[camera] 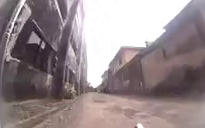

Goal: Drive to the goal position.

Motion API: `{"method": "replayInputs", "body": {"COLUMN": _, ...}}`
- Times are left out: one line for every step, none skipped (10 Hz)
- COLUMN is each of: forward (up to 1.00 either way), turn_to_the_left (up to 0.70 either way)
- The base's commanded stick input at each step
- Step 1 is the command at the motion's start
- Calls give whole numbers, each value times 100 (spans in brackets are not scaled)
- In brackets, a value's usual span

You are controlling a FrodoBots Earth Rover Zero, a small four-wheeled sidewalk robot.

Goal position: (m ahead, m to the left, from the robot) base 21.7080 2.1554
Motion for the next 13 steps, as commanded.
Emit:
{"method": "replayInputs", "body": {"forward": 84, "turn_to_the_left": 6}}
{"method": "replayInputs", "body": {"forward": 84, "turn_to_the_left": 6}}
{"method": "replayInputs", "body": {"forward": 85, "turn_to_the_left": 6}}
{"method": "replayInputs", "body": {"forward": 84, "turn_to_the_left": 6}}
{"method": "replayInputs", "body": {"forward": 84, "turn_to_the_left": 6}}
{"method": "replayInputs", "body": {"forward": 84, "turn_to_the_left": 6}}
{"method": "replayInputs", "body": {"forward": 84, "turn_to_the_left": 4}}
{"method": "replayInputs", "body": {"forward": 84, "turn_to_the_left": 6}}
{"method": "replayInputs", "body": {"forward": 84, "turn_to_the_left": 6}}
{"method": "replayInputs", "body": {"forward": 84, "turn_to_the_left": 6}}
{"method": "replayInputs", "body": {"forward": 84, "turn_to_the_left": 6}}
{"method": "replayInputs", "body": {"forward": 84, "turn_to_the_left": 6}}
{"method": "replayInputs", "body": {"forward": 84, "turn_to_the_left": 1}}
